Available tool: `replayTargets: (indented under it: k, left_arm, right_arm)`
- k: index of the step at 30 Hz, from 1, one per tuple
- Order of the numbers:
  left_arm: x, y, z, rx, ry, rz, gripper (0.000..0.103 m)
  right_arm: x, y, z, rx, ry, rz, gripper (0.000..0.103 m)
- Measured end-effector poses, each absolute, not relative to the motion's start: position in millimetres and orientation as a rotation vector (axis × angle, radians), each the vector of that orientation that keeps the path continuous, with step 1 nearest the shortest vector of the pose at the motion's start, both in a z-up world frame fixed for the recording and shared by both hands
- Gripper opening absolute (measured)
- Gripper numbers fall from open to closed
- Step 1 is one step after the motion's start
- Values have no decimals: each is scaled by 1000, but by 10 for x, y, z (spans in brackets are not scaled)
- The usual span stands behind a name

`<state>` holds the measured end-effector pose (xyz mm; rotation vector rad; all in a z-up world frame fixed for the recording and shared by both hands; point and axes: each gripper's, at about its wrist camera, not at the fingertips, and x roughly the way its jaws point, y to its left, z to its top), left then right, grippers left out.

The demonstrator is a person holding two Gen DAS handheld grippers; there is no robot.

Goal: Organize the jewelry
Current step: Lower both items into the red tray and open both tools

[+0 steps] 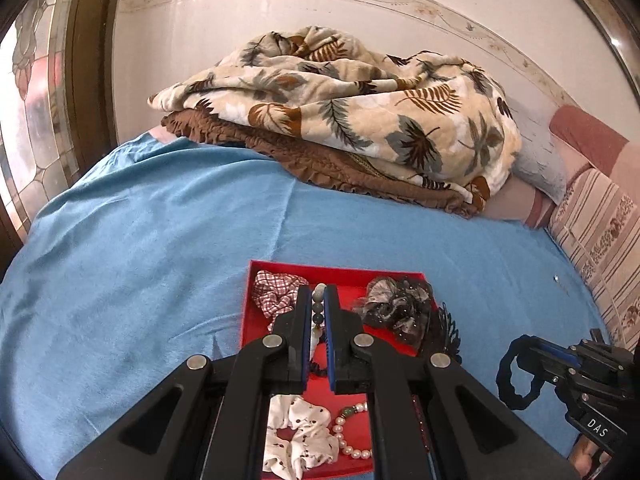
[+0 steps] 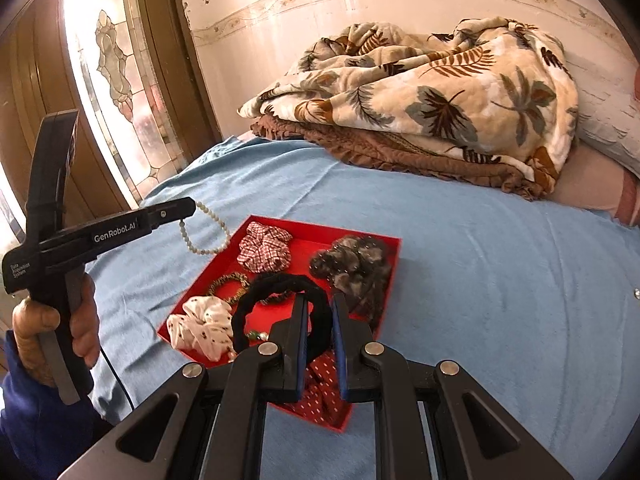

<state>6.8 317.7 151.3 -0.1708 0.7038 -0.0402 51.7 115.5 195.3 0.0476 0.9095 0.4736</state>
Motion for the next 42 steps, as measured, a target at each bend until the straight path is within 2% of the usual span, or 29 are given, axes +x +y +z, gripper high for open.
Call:
replayTargets:
  k: [8,17,30,42]
  left_arm:
    - [95,3057,1478,-187,707,-116,6]
    - [16,3136,1530,-399,676,-402,6]
    - [36,2880,1315,-255,778,-296,6]
    - [-17,2701,1142,-135,847,-213,6]
  right_arm:
    - [682,1142,1945,71,922,469,13]
    - [764,977,1924,122,933,444,13]
    - [815,1144,1780,98,959,470,13]
    - [1123,1262,1393,112,1054,459,13]
